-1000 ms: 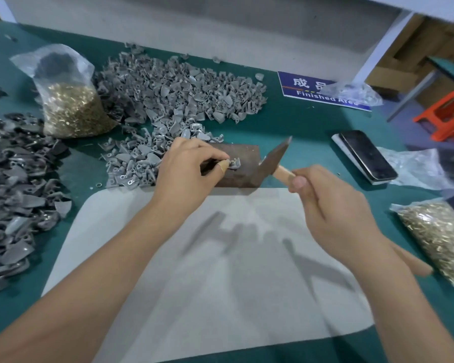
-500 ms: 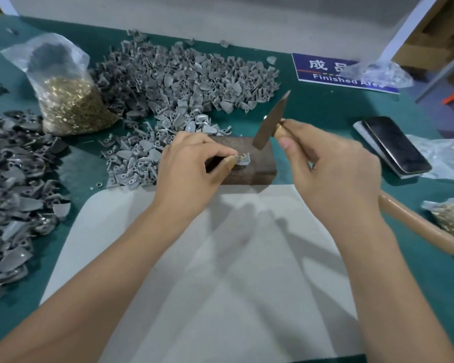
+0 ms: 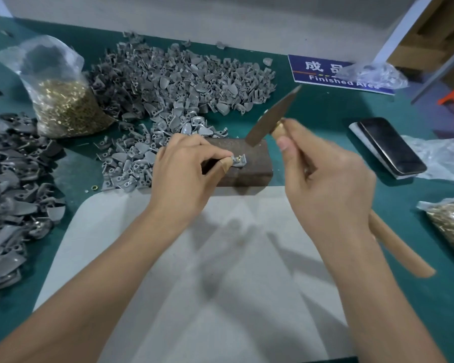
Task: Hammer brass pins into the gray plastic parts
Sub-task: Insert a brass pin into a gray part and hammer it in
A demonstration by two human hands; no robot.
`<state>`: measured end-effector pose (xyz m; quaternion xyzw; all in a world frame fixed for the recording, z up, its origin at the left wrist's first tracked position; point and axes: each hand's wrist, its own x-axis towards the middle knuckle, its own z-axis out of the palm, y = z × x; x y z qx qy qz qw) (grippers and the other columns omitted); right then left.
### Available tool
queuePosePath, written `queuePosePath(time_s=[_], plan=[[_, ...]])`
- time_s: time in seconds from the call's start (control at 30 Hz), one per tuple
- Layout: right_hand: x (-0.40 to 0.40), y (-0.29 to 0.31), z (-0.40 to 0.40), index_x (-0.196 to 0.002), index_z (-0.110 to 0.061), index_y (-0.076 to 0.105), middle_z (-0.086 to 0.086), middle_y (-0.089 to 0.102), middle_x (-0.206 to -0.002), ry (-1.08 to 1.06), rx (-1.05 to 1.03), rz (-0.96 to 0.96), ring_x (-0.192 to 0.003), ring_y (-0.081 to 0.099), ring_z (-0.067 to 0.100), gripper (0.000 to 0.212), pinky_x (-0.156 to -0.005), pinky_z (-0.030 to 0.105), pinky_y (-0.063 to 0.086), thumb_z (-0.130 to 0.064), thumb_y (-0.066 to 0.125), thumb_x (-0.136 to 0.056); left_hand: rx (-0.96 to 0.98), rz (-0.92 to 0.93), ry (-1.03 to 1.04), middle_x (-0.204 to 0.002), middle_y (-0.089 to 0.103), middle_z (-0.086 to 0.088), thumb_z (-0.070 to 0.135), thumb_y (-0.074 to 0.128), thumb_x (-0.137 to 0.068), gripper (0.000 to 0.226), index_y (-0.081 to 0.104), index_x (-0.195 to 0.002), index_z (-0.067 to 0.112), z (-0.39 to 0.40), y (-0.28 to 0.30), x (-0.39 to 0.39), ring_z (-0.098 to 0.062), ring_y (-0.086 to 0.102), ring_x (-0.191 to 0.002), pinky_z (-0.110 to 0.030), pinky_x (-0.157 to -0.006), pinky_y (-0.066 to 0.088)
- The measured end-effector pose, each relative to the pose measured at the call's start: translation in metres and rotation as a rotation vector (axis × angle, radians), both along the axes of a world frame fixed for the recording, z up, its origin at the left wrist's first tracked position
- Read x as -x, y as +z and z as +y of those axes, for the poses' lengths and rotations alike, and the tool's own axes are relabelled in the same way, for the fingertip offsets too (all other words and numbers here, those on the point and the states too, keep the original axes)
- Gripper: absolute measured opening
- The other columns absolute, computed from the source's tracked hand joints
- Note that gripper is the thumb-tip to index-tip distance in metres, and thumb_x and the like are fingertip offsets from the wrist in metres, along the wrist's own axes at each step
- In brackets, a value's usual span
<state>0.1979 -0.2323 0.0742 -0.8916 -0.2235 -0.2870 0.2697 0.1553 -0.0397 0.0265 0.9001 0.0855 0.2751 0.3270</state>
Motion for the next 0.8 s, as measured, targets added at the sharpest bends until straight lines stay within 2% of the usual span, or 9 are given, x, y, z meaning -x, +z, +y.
queuePosePath(time_s=[0.07,0.13,0.23,0.37,0.5,0.53,0.63,0.7,0.8], plan=[[0.001,-0.001,0.001,-0.128,-0.039,0.069,-0.008,0.056,-0.072,-0.022,-0.041,-0.030,-0.065,0.052,0.017,0.030,-0.055,0.031,0.034,-0.042,0.049,-0.105,0.005,0.003,0.004,-0.088,0.063,0.016,0.039,0.071,-0.093,0.010,0.080,-0.098,0.037,0.000,0.000,0.000,-0.012,0.047,-0.095,-0.037,-0.080,0.040],[0.003,-0.004,0.006,-0.128,-0.038,0.069,-0.003,0.068,-0.080,0.061,0.053,0.047,-0.070,0.062,0.025,0.029,-0.055,0.033,0.038,-0.040,0.051,-0.105,-0.004,0.007,-0.003,-0.088,0.065,0.014,0.038,0.073,-0.092,0.011,0.080,-0.099,0.035,0.001,-0.001,0.000,-0.015,0.049,-0.094,-0.040,-0.081,0.042],[0.003,-0.006,0.005,-0.123,-0.040,0.070,-0.002,0.069,-0.077,0.074,0.182,0.042,-0.067,0.064,0.034,0.025,-0.053,0.031,0.034,-0.041,0.054,-0.103,-0.003,0.011,0.001,-0.086,0.064,0.014,0.040,0.073,-0.091,0.011,0.080,-0.099,0.036,0.001,-0.001,-0.001,-0.017,0.050,-0.092,-0.044,-0.081,0.045],[0.002,-0.003,0.003,-0.129,-0.037,0.069,-0.006,0.066,-0.077,0.006,-0.061,-0.039,-0.067,0.060,0.022,0.030,-0.053,0.031,0.037,-0.040,0.051,-0.105,0.023,-0.003,0.006,-0.087,0.064,0.016,0.041,0.071,-0.092,0.010,0.080,-0.098,0.038,0.000,0.000,0.000,-0.015,0.050,-0.094,-0.044,-0.083,0.044],[0.001,-0.004,0.004,-0.125,-0.042,0.066,-0.002,0.071,-0.082,0.075,0.229,0.112,-0.074,0.065,0.033,0.027,-0.056,0.033,0.032,-0.043,0.048,-0.105,0.000,0.002,0.016,-0.084,0.065,0.015,0.041,0.074,-0.090,0.011,0.080,-0.098,0.037,0.000,-0.001,-0.001,-0.017,0.052,-0.092,-0.045,-0.081,0.046],[0.002,-0.003,0.002,-0.122,-0.043,0.067,-0.003,0.071,-0.079,0.069,0.236,0.114,-0.073,0.064,0.032,0.025,-0.055,0.033,0.033,-0.044,0.048,-0.105,0.007,-0.001,0.015,-0.084,0.065,0.015,0.041,0.074,-0.090,0.011,0.080,-0.098,0.037,0.001,-0.002,-0.001,-0.017,0.052,-0.092,-0.044,-0.080,0.046],[0.005,0.002,-0.003,-0.120,-0.043,0.068,-0.007,0.057,-0.066,-0.010,0.049,0.054,-0.061,0.051,0.023,0.026,-0.055,0.030,0.031,-0.045,0.048,-0.104,0.033,-0.013,0.010,-0.085,0.064,0.016,0.040,0.074,-0.090,0.009,0.079,-0.098,0.038,0.001,-0.003,-0.002,-0.015,0.050,-0.092,-0.040,-0.079,0.044],[0.005,0.001,0.000,-0.126,-0.041,0.068,-0.008,0.055,-0.068,-0.043,-0.060,-0.007,-0.061,0.045,0.017,0.030,-0.055,0.030,0.029,-0.043,0.046,-0.105,0.040,-0.013,0.014,-0.085,0.064,0.016,0.039,0.074,-0.091,0.008,0.079,-0.097,0.039,0.001,-0.004,-0.003,-0.015,0.050,-0.093,-0.038,-0.078,0.042],[0.008,-0.006,0.008,-0.132,-0.035,0.067,-0.003,0.073,-0.089,0.050,-0.036,0.040,-0.074,0.064,0.024,0.032,-0.056,0.033,0.043,-0.039,0.049,-0.106,0.028,-0.003,0.003,-0.086,0.065,0.014,0.040,0.073,-0.091,0.009,0.079,-0.098,0.038,0.001,-0.003,-0.002,-0.017,0.051,-0.093,-0.039,-0.079,0.043]])
